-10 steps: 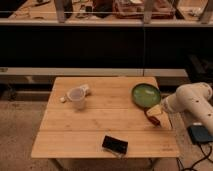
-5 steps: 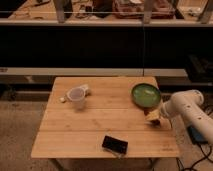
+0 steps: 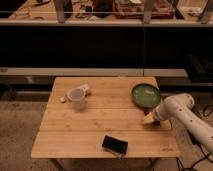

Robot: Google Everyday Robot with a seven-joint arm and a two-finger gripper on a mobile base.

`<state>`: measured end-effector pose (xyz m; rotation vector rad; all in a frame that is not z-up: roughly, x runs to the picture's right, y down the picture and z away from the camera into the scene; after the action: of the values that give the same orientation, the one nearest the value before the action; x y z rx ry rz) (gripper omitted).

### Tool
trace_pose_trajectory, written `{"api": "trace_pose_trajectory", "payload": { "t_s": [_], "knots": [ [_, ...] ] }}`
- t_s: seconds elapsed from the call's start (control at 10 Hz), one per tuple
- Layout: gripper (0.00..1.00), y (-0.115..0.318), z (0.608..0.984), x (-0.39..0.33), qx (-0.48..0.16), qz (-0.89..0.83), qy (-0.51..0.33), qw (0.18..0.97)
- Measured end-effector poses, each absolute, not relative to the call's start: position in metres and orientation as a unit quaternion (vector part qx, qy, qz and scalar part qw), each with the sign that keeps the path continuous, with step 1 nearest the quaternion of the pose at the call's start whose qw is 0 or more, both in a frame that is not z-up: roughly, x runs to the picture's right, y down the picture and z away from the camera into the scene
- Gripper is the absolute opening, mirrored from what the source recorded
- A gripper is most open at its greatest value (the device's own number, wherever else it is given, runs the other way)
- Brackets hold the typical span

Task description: Place the pepper in the ceramic cup

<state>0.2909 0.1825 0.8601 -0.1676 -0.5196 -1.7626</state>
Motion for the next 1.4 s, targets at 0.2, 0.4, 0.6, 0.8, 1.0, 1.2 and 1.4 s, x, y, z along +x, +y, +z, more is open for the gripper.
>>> {"api": "trace_pose_trajectory", "payload": {
  "t_s": [0.2, 0.4, 0.6, 0.8, 1.0, 1.2, 1.4],
  "knots": [
    [0.45, 0.187, 0.861, 0.285, -0.070, -0.764, -0.232, 0.598],
    [0.24, 0.193, 0.856, 0.267, -0.057, -0.766, -0.252, 0.588],
    [0.04, 0.194, 0.843, 0.233, -0.026, -0.763, -0.284, 0.581],
    [0.00, 0.163, 0.815, 0.184, 0.032, -0.759, -0.308, 0.572],
    [0.00, 0.121, 0.780, 0.134, 0.097, -0.763, -0.322, 0.552],
    [0.00, 0.081, 0.766, 0.095, 0.145, -0.765, -0.329, 0.534],
    [0.00, 0.052, 0.780, 0.067, 0.167, -0.762, -0.330, 0.531]
  ]
}}
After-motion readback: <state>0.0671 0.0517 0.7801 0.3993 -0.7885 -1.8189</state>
